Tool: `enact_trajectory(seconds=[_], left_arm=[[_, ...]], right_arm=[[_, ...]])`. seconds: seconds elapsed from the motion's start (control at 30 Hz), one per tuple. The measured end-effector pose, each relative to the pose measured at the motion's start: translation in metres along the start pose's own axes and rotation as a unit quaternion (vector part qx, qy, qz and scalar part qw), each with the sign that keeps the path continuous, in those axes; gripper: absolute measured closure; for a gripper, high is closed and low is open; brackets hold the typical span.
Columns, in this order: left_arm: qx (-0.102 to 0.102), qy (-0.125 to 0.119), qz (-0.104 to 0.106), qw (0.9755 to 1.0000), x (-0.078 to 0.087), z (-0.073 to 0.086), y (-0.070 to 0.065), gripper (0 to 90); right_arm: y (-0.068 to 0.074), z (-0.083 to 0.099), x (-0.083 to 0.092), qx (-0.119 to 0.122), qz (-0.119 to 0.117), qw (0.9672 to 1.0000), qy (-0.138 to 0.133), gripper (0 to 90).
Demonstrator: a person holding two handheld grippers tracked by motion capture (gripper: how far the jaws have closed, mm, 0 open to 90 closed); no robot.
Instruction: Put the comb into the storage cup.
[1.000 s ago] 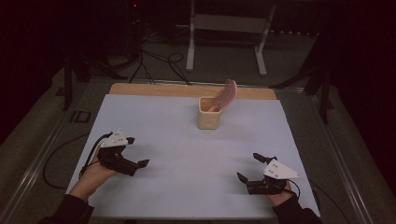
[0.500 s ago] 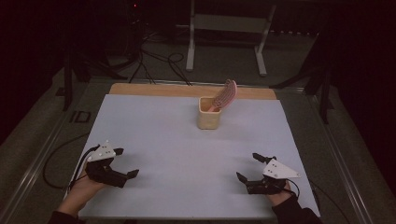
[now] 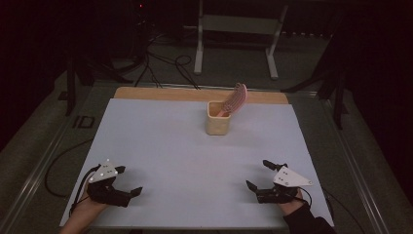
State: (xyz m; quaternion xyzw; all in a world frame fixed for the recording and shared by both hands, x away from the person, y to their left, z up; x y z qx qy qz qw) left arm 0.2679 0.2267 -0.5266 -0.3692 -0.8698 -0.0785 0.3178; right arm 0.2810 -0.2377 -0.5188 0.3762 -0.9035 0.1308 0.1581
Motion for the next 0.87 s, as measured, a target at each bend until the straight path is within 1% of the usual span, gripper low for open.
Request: enact_trajectory(seconds=[0.07,0.17,0.2,0.23,0.3,0.33,0.37,0.4,0.43,0.53,0.6,0.7,0.87], left_arm=[[0.005,-0.004,-0.001,1.0,0.001,0.004,-0.002,0.0],[0.001,0.002,-0.015,0.9999,0.0,0.01,-0.005,0.0],[0.002,0.003,-0.016,0.9999,0.0,0.012,-0.006,0.0],[0.007,0.001,-0.016,0.9999,0.0,0.015,-0.008,0.0],[0.009,-0.001,-0.018,0.9998,0.0,0.017,-0.008,0.0],[0.007,0.0,-0.024,0.9997,-0.001,0.019,-0.008,0.0],[0.004,0.002,-0.034,0.9994,-0.001,0.02,-0.007,0.0],[0.005,0.0,-0.036,0.9994,0.0,0.021,-0.007,0.0],[0.009,-0.001,-0.032,0.9994,0.0,0.021,-0.007,0.0],[0.016,-0.006,-0.043,0.9989,0.0,0.02,-0.003,0.0],[0.02,-0.003,-0.05,0.9985,-0.001,0.022,-0.001,0.0],[0.018,0.003,-0.051,0.9985,-0.002,0.024,0.0,0.0],[0.015,-0.005,-0.053,0.9984,-0.001,0.022,-0.002,0.0]], right_arm=[[0.0,0.0,0.0,0.001,0.0,1.0,0.0,8.6],[0.0,0.0,0.0,0.002,-0.001,1.0,0.001,8.6],[0.0,0.0,-0.001,0.002,-0.001,1.0,0.001,8.6],[0.0,0.001,-0.001,0.002,-0.001,1.0,0.001,8.6],[0.001,0.001,0.0,0.003,-0.002,1.0,0.002,8.6],[0.001,0.0,0.0,0.003,-0.002,1.0,0.001,8.5],[0.001,0.0,0.0,0.003,-0.002,1.0,0.001,8.5],[0.0,0.0,0.0,0.002,-0.001,1.0,0.0,8.5],[0.0,0.0,0.0,0.002,-0.001,1.0,0.0,8.6],[0.001,0.001,-0.001,0.004,-0.003,1.0,0.003,8.6],[0.001,0.001,-0.001,0.006,-0.004,1.0,0.001,8.6],[0.0,0.001,0.0,0.005,-0.003,1.0,0.001,8.5],[0.0,0.001,0.0,0.004,-0.003,1.0,0.002,8.6]])
Point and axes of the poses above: each handheld gripper's, and its own axes: x roughly backward along the jaws, z roughly out of its underside, y roughly to its left, the point moved 5 cm from there along -x, roughly forward along the jaws
